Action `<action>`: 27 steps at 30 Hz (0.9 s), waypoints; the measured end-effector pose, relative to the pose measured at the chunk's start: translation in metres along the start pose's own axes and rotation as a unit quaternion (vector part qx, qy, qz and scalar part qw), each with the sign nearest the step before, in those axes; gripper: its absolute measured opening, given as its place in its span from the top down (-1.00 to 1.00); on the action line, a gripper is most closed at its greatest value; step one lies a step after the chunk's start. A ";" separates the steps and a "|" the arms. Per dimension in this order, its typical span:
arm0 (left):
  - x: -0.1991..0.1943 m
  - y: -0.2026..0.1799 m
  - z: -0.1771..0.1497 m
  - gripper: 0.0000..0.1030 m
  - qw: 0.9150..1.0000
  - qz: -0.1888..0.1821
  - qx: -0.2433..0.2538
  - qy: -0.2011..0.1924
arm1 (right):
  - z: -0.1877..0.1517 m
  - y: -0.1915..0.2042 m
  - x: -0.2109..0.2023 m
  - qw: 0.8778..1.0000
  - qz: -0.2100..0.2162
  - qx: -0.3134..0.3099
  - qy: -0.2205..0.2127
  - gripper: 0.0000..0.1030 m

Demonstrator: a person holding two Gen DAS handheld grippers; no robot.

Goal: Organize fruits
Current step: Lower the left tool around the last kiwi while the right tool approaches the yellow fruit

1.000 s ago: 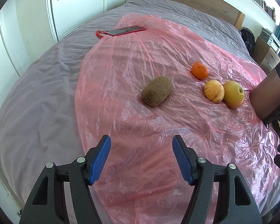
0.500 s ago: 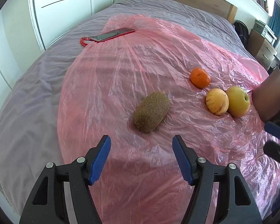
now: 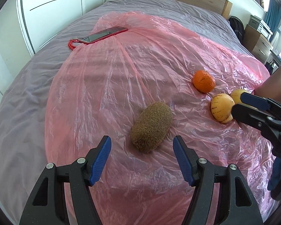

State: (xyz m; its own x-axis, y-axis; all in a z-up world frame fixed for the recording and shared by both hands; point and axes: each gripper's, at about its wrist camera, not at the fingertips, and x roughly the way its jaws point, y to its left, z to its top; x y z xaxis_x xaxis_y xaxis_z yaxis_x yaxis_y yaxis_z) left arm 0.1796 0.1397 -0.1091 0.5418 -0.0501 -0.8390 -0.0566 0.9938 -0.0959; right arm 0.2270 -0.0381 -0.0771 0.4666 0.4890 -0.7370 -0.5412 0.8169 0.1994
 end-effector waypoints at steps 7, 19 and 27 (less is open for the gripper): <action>0.010 -0.001 0.009 -0.22 1.000 -0.010 0.017 -0.002 | 0.012 -0.009 0.028 0.999 -0.022 -0.018 0.030 -1.00; 0.030 -0.014 0.016 -0.22 0.999 -0.011 0.048 0.014 | 0.015 -0.008 0.053 0.994 -0.036 -0.028 0.095 -1.00; 0.036 -0.015 0.019 -0.22 0.998 -0.013 0.062 0.020 | 0.016 0.001 0.049 0.991 0.035 -0.057 0.118 -1.00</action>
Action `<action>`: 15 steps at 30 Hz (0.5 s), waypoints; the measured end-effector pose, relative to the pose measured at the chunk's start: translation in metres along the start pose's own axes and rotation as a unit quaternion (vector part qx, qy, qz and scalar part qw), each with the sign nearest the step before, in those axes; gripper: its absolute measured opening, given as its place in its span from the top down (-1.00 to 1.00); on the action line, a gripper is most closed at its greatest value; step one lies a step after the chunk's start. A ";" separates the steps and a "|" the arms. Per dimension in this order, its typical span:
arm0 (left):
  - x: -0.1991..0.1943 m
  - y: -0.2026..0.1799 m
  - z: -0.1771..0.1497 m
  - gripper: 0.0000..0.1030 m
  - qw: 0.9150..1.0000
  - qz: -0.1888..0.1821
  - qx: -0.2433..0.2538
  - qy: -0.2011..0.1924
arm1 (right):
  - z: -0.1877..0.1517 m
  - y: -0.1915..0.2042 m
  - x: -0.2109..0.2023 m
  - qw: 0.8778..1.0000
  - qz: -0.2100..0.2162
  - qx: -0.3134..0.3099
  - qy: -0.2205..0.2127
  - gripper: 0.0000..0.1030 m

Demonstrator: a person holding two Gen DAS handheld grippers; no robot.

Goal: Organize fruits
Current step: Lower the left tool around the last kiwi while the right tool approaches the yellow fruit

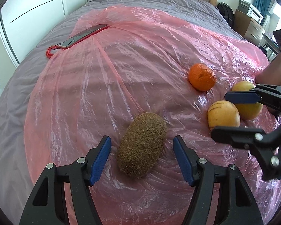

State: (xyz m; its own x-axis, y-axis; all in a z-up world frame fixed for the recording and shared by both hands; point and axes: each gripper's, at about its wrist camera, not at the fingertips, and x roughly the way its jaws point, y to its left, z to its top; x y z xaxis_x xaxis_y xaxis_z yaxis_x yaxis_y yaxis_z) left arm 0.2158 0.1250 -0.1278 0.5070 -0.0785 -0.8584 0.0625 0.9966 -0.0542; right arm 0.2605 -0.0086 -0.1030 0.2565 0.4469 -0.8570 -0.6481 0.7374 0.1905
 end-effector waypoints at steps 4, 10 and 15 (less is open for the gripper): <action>0.004 -0.001 0.001 -0.07 1.000 -0.001 0.010 0.004 | -0.006 0.002 0.004 1.000 -0.022 -0.017 0.011 -1.00; 0.009 -0.003 0.006 0.08 1.000 -0.003 0.023 0.008 | -0.009 0.005 0.007 0.999 -0.035 -0.029 0.015 -1.00; 0.007 -0.006 0.005 0.12 0.999 -0.008 0.041 0.013 | -0.013 0.002 0.001 1.000 -0.007 -0.016 0.011 -1.00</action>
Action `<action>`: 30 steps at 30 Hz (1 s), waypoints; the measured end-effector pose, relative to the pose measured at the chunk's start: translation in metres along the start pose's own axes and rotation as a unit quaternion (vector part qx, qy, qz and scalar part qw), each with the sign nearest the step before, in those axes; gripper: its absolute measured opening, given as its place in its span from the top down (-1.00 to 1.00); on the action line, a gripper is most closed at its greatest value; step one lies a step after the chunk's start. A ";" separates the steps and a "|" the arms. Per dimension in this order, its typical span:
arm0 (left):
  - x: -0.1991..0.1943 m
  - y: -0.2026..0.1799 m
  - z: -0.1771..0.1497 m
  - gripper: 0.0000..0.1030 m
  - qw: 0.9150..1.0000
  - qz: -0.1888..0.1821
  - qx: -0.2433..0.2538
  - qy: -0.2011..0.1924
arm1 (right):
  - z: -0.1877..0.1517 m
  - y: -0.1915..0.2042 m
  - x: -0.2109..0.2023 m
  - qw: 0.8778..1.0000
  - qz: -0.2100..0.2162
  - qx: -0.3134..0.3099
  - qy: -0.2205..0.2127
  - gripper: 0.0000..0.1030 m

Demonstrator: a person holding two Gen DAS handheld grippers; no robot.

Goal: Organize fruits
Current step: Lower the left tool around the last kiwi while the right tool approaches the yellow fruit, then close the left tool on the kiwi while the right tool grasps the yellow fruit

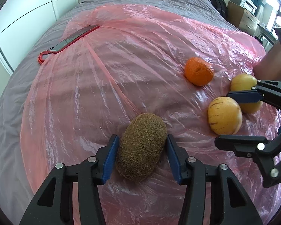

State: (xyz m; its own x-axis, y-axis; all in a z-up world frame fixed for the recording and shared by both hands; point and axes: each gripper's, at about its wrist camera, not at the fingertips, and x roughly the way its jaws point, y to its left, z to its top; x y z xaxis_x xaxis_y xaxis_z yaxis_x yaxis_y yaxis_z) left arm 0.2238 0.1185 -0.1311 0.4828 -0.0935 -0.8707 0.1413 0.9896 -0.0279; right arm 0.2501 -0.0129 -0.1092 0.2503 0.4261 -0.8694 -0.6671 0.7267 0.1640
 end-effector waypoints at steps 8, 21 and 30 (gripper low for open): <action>0.000 -0.005 0.000 0.23 0.999 0.001 0.031 0.010 | -0.007 0.006 -0.002 1.000 0.010 -0.023 0.006 -1.00; 0.009 -0.003 0.008 0.23 0.998 -0.017 0.041 0.033 | 0.002 0.006 0.014 0.996 -0.023 -0.069 0.048 -0.86; 0.009 -0.012 0.008 0.28 0.997 -0.003 0.061 0.037 | 0.003 0.011 0.015 0.995 -0.029 -0.084 0.055 -0.83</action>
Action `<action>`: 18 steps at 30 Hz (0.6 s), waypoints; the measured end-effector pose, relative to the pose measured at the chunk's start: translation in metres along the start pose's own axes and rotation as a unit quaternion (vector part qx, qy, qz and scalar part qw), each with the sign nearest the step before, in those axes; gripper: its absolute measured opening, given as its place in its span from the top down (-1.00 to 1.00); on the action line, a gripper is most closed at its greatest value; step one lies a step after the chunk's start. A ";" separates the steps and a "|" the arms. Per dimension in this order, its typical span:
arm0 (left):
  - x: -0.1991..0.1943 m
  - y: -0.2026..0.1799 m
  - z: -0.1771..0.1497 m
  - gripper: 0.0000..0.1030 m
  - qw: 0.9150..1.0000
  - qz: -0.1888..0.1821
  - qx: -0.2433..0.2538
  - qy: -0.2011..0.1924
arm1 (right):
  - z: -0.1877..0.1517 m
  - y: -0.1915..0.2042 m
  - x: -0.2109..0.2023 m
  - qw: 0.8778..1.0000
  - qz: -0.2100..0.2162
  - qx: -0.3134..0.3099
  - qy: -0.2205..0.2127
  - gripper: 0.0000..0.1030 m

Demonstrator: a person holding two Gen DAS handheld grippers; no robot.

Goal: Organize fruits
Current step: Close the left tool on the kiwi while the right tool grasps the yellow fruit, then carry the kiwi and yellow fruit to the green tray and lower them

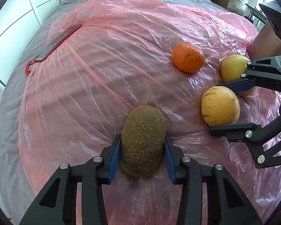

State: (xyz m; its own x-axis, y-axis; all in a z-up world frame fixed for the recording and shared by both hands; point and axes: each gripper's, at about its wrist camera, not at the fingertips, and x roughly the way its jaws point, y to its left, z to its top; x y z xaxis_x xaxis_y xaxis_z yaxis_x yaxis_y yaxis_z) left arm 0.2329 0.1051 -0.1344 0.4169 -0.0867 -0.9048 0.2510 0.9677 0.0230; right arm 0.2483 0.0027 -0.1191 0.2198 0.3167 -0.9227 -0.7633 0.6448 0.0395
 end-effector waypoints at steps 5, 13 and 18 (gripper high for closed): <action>-0.011 0.004 -0.001 0.30 1.000 -0.003 -0.016 -0.016 | -0.004 -0.003 -0.008 1.000 0.001 0.015 -0.016 -0.82; -0.038 0.005 -0.003 0.30 0.998 -0.008 -0.044 -0.047 | -0.012 -0.010 -0.043 0.997 0.004 0.045 -0.064 -0.82; -0.061 0.003 -0.009 0.30 0.996 -0.014 -0.056 -0.066 | -0.020 -0.003 -0.073 0.992 0.015 0.064 -0.105 -0.82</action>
State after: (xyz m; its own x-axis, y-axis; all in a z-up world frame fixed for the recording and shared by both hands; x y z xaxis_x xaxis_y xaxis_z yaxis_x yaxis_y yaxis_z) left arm 0.2003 0.1156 -0.0831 0.5241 -0.1363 -0.8407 0.1683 0.9842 -0.0546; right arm 0.2219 -0.0365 -0.0596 0.3295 0.4672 -0.8205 -0.6913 0.7112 0.1273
